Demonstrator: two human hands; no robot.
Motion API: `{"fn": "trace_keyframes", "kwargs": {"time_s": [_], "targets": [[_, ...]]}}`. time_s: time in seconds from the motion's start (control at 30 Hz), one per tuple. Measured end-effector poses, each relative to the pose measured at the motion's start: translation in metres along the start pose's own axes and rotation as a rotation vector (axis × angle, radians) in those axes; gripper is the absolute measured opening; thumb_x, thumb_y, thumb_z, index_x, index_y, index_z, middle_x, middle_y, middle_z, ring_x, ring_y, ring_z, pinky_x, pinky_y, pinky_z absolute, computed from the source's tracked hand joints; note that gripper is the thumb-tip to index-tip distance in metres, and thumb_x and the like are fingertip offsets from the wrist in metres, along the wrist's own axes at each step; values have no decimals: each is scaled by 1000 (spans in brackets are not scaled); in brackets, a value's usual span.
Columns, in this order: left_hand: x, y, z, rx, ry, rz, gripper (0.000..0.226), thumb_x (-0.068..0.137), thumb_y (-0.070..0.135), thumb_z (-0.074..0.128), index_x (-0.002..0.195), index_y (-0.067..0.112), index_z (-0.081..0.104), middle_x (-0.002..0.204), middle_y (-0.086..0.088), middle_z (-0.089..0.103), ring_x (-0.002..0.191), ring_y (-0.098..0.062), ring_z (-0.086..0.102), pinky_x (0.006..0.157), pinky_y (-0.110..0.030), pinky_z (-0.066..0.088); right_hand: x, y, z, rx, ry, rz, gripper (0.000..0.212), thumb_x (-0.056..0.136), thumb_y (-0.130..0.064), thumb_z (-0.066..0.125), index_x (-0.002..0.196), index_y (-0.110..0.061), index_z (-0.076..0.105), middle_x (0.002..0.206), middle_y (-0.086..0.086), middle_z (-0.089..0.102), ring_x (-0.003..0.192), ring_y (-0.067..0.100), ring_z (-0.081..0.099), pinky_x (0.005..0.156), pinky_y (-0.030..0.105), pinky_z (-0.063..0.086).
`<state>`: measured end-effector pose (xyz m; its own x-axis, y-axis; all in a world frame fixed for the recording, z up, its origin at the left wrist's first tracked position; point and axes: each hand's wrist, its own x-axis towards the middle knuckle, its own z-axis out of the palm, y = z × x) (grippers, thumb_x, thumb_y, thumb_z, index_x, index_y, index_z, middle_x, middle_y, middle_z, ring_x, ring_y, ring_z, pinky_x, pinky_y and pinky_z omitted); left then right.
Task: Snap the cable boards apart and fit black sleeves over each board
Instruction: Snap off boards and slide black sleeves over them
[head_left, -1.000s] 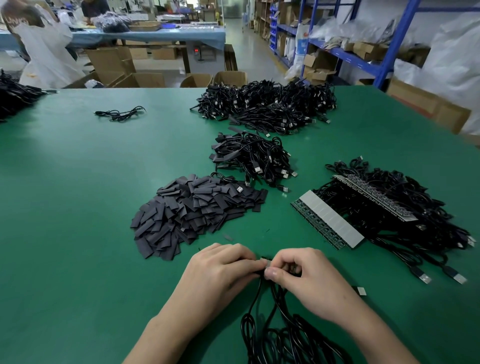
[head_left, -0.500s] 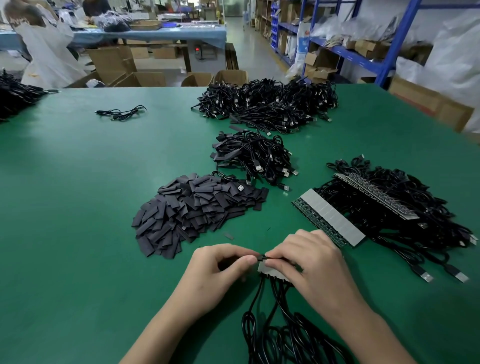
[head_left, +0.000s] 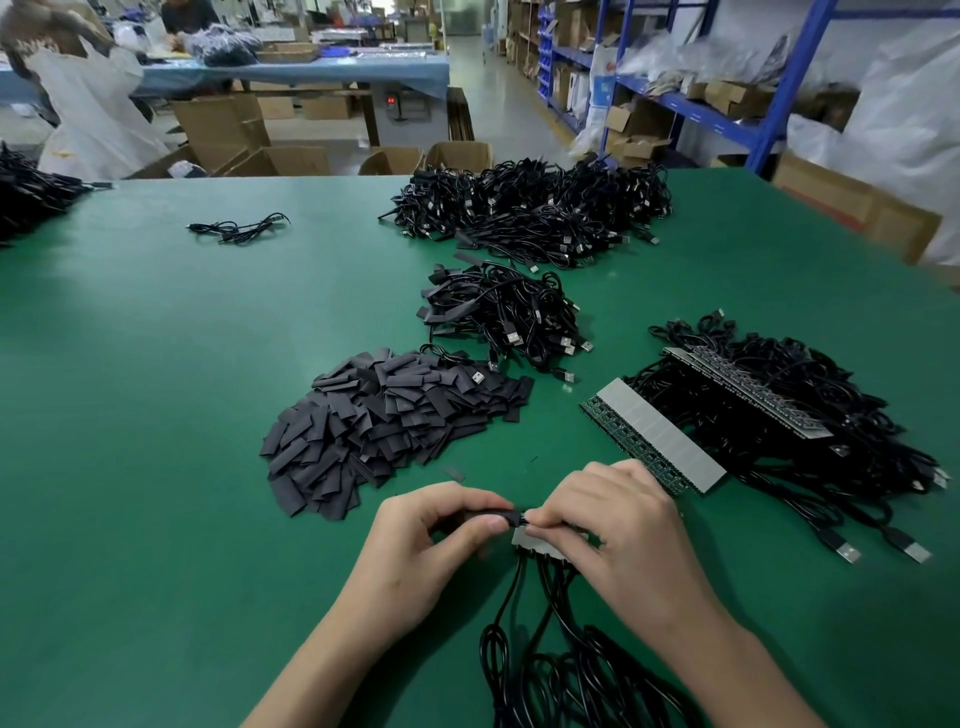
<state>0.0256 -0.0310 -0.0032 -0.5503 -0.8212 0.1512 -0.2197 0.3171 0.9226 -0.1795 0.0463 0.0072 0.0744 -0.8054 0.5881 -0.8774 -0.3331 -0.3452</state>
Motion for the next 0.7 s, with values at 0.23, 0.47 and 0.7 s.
{"fn": "trace_keyframes", "kwargs": {"time_s": [0.23,0.47,0.7], "targets": [[-2,4,4,-34,33,9,11,93,28,72,98,34,80,78,3,73,72,-10,67,71,-18,49,0,1,0,-9,32,-30,16,93,-29,73,79,-21,72,75,-14,62,69,14,56,72,37,46],[-2,6,7,-117,53,-27,15,92,33,65,93,35,80,71,0,71,69,-8,65,69,-19,48,1,-1,-1,1,21,-18,15,93,-26,74,79,-21,70,74,-13,60,68,13,54,71,40,46],[-3,3,5,27,59,69,14,92,20,75,98,31,81,89,8,75,83,-16,70,76,-20,53,0,-2,2,-6,28,-31,18,94,-31,71,79,-20,71,75,-14,63,67,13,54,71,38,46]]}}
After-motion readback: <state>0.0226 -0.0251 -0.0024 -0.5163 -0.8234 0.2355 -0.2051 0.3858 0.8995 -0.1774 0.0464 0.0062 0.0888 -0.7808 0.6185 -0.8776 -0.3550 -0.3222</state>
